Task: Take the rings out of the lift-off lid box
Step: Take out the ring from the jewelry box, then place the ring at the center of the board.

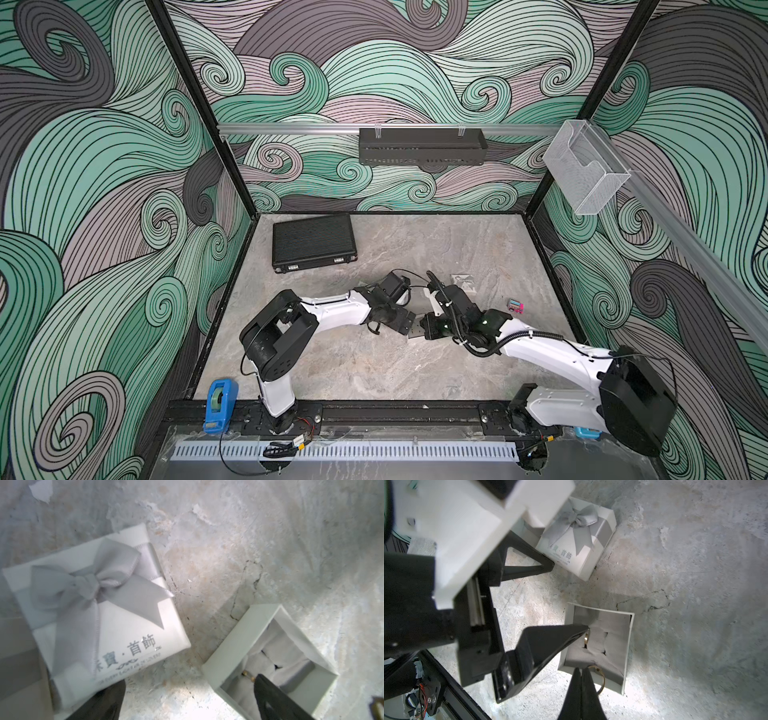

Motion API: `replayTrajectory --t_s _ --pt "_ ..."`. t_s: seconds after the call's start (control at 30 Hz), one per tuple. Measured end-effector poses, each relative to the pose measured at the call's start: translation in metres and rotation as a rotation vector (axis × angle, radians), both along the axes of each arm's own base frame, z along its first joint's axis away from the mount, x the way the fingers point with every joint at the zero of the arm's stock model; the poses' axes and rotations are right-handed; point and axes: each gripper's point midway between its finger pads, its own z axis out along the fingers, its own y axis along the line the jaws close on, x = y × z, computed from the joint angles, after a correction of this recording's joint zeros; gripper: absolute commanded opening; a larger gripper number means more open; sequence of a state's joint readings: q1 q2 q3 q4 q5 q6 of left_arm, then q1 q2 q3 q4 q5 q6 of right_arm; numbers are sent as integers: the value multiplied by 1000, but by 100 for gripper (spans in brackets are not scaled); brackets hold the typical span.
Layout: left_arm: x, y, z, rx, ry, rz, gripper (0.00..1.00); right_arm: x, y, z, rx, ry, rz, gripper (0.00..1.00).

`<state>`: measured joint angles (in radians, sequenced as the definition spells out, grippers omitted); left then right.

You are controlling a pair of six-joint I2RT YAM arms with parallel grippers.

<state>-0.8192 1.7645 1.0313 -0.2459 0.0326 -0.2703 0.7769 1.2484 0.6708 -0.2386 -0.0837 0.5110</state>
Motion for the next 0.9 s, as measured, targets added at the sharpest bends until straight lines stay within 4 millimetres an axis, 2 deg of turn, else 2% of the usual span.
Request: replayTrajectory --t_s 0.3,0.43,0.57,0.73,0.9 --pt "1 9 9 -10 -23 18 98 -23 -9 4 -60 2 52 0" --pt "3 20 20 -18 -54 34 98 -45 -3 -7 -123 19 126 0" --pt "3 28 21 -13 -66 40 98 -65 9 -14 -154 17 205 0" --pt "0 34 17 4 -66 39 98 -76 19 -34 -210 38 266 0" --pt "0 36 22 0 -84 38 98 -83 33 -49 -236 48 317 0"
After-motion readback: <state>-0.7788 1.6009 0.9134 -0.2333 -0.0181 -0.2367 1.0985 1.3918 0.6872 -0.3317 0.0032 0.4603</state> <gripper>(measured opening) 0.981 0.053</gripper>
